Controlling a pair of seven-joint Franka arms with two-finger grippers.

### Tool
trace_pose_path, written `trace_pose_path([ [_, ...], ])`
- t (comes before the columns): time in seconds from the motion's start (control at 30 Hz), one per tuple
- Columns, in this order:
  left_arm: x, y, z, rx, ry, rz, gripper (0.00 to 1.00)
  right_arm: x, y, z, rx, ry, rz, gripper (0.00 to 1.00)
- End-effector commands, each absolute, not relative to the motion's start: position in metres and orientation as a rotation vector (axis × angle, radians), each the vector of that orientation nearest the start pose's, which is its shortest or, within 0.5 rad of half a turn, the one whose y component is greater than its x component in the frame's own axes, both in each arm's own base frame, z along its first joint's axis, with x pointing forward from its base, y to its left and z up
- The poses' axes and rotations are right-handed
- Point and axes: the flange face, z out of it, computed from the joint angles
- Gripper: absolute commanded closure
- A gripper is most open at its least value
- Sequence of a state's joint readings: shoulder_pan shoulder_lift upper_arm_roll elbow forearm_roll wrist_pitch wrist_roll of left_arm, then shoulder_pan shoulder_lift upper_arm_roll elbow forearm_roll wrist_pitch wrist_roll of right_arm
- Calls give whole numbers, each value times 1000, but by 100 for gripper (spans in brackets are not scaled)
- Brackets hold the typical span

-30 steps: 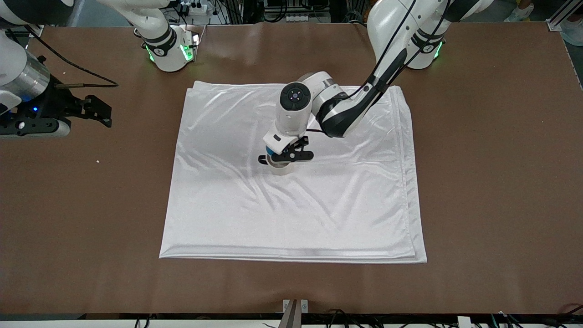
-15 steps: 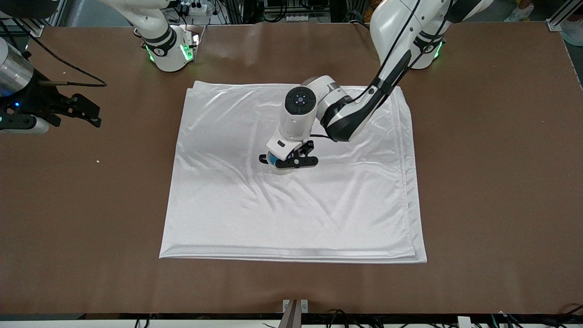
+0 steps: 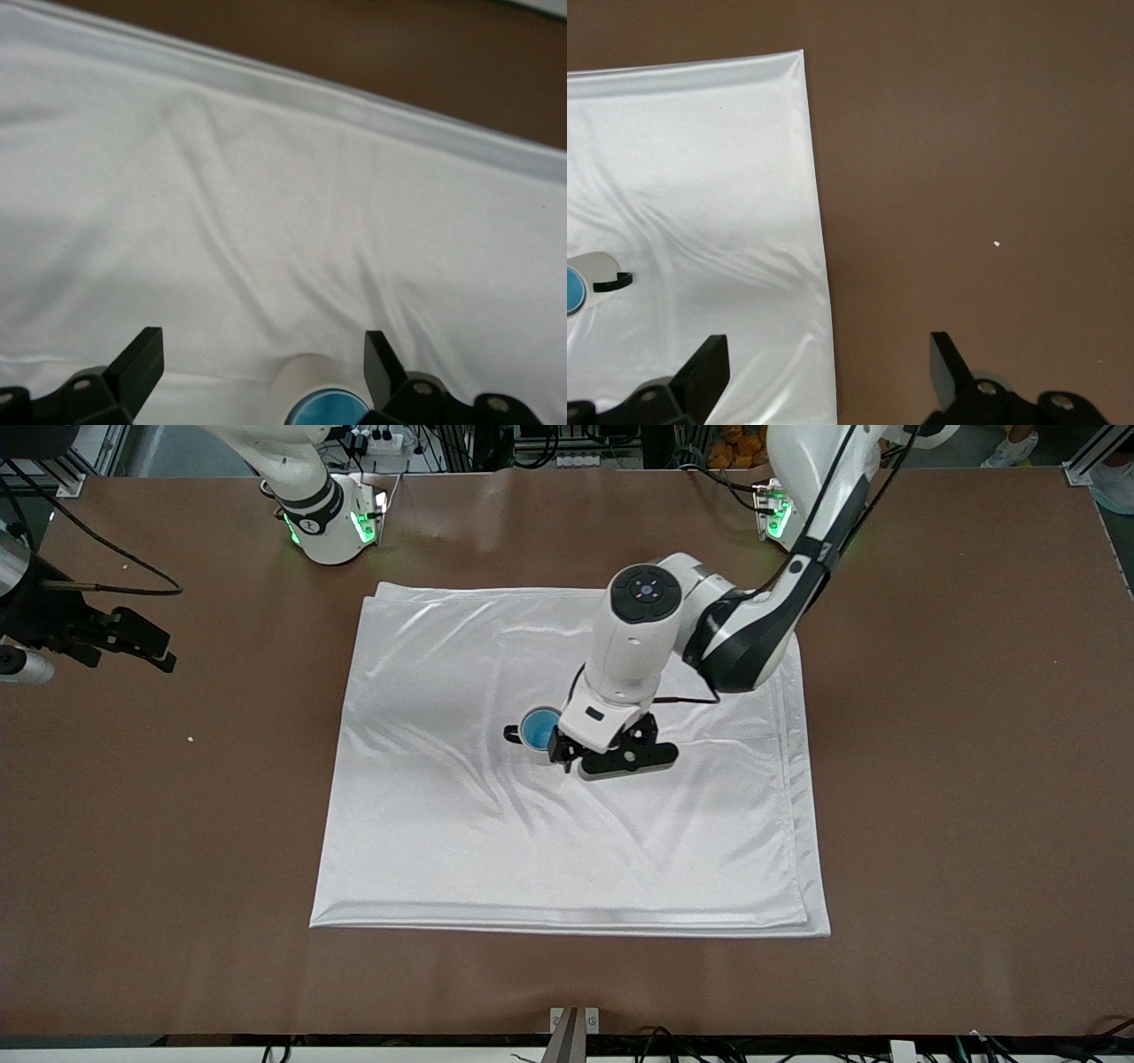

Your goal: Place blue cup into white mug on cloth

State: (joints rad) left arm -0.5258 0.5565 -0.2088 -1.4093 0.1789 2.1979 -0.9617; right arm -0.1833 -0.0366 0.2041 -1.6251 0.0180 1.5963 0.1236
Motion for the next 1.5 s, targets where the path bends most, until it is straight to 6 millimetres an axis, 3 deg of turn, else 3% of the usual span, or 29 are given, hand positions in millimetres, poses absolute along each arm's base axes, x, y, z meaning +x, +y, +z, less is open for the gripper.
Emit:
trace_pose_path([
  [0.0,584,-412,452,-3199,-192,-377,0,537,12,627,-3109,200,-31,0],
  [0.13,603,-360,482,-3170,-174,-375,0,536,10,632,-3120,200,-44,0],
  [0.3,613,-312,515,-3141,-90,-378,0,536,8,633,-3125,202,-37,0],
  [0.47,624,-262,534,-3111,-30,-352,0,537,-2,643,-3116,239,-40,0],
  [0.73,622,-219,550,-3100,-89,-251,0,536,-4,643,-3121,215,-35,0],
  [0.93,619,-194,576,-3100,-138,-299,0,536,-4,642,-3121,218,-33,0],
  [1.03,621,-175,579,-3114,-128,-272,0,537,-4,639,-3120,218,-23,0],
  [1.17,614,-164,593,-3124,-153,-272,0,536,-3,640,-3119,218,-26,0],
  [1.33,617,-138,594,-3121,-209,-243,0,535,-1,640,-3121,211,-26,0],
  [1.47,617,-133,596,-3139,-210,-240,0,535,-3,641,-3118,215,-26,0],
])
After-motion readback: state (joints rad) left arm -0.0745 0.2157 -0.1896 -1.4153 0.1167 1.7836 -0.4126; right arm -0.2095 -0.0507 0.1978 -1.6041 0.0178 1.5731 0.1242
